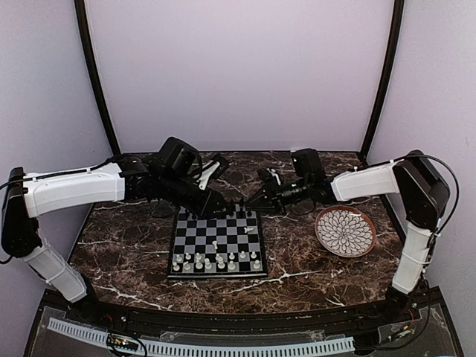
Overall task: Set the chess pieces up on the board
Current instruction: Pick up the knight from the chessboard, then pass from the left arm to the right, then place the knight at g1, then pick up the pawn from the chessboard.
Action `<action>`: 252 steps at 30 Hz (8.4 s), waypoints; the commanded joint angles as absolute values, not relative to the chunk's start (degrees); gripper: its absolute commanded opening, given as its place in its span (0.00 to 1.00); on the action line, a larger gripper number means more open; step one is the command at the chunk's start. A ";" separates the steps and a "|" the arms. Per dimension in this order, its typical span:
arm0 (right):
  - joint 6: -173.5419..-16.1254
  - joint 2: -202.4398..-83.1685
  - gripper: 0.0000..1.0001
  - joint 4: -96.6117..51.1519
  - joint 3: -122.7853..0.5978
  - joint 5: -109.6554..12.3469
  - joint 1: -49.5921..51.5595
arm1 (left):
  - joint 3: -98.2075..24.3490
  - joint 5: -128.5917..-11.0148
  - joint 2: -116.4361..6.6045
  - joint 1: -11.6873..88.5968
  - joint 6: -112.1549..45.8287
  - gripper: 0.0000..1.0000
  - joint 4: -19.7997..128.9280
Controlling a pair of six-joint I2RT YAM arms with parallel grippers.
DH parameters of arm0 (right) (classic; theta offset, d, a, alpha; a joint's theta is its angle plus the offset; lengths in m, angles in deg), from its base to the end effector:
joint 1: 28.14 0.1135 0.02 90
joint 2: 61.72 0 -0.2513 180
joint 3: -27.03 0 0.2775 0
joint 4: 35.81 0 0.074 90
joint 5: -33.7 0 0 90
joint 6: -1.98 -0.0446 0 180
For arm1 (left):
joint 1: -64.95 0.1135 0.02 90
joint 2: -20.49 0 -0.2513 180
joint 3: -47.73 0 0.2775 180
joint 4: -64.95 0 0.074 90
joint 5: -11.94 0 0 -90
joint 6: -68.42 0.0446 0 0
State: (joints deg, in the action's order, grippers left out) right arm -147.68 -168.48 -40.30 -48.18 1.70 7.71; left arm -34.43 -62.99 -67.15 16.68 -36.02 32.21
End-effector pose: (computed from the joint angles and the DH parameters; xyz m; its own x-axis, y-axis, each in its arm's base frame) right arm 0.3150 0.2742 0.1645 -0.9824 -0.1456 -0.1169 -0.1477 0.2235 0.9634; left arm 0.2429 -0.2897 0.2657 -0.6124 0.3249 -0.7207 0.7268 0.5899 -0.3517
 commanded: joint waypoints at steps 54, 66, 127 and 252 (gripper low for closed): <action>-115.02 -147.58 0.40 10.07 -46.85 -30.99 4.32 | -65.27 -62.24 -107.63 16.13 -16.31 0.34 14.47; -115.80 -149.31 0.40 7.92 -49.20 -29.44 3.05 | -65.51 -62.10 -104.93 15.81 -15.53 0.17 12.06; -105.66 -157.22 0.00 15.94 -65.08 -35.73 17.82 | -35.32 -62.91 -65.55 25.04 -39.96 0.44 32.91; -104.94 -148.39 0.30 19.65 -55.89 -47.61 18.36 | -41.08 -69.97 -88.97 17.06 8.76 0.47 19.27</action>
State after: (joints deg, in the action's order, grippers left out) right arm -104.42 -150.10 21.51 -56.77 -48.15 18.84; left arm -39.08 -73.16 -88.13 17.45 8.22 19.42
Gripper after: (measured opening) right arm 0.300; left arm 0.479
